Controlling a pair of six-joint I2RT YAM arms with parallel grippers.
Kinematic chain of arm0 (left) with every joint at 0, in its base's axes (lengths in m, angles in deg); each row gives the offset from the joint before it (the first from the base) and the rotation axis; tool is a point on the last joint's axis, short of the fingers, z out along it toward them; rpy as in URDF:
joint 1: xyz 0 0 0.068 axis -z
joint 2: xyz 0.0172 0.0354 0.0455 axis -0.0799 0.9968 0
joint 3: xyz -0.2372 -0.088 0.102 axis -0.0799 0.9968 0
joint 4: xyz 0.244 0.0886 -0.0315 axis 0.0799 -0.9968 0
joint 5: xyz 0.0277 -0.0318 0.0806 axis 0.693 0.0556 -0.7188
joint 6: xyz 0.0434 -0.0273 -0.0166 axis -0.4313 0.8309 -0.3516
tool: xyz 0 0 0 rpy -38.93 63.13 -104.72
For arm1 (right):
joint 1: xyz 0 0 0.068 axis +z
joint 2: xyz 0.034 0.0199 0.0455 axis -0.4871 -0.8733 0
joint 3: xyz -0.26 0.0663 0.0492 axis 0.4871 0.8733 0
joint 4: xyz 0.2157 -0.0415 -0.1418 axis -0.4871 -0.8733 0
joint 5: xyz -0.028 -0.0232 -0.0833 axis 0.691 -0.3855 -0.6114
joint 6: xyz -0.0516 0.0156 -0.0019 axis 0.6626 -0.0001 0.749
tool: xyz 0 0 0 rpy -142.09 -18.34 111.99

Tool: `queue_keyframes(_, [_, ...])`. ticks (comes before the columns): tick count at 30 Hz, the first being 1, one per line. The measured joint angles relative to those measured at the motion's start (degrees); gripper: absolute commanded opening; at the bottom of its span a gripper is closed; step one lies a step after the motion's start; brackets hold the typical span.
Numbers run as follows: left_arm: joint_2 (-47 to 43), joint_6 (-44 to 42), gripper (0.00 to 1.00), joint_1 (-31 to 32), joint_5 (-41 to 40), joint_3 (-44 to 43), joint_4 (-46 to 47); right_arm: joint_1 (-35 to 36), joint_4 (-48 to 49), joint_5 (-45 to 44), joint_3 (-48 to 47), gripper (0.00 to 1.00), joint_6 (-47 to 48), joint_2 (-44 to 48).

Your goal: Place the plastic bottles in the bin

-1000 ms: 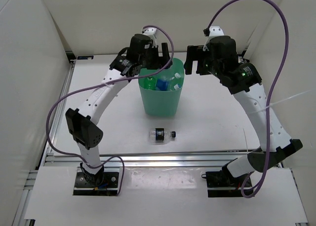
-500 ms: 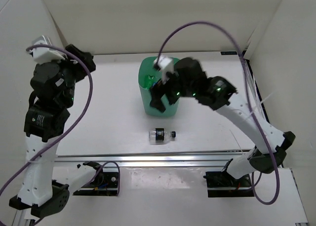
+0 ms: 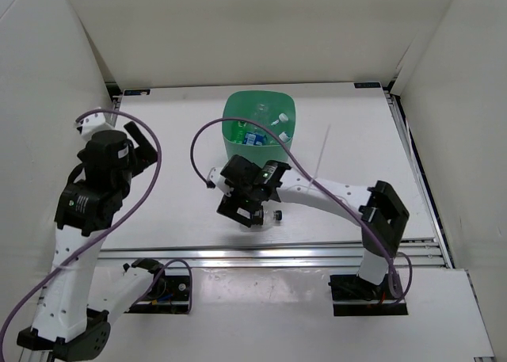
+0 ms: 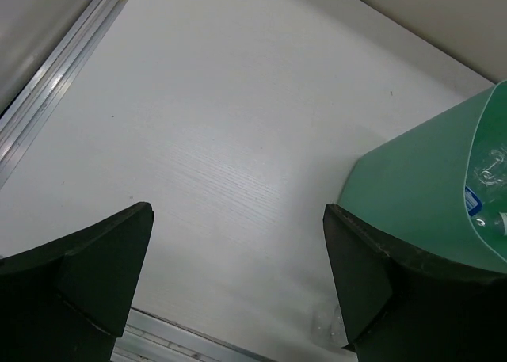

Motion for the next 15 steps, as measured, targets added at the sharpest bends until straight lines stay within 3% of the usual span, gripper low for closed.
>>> queue_keyframes(5, [-3.15,0.37,0.99,-0.04,0.57,1.60,-0.96,-0.42,3.37,-3.61,-0.87,1.00,-1.22,-5.46])
queue_keyframes(15, [-2.86,-1.66,0.99,-0.04,0.98,1.68,-2.49,-3.91,5.05,-2.10,-2.45,1.00,-5.29,-11.34])
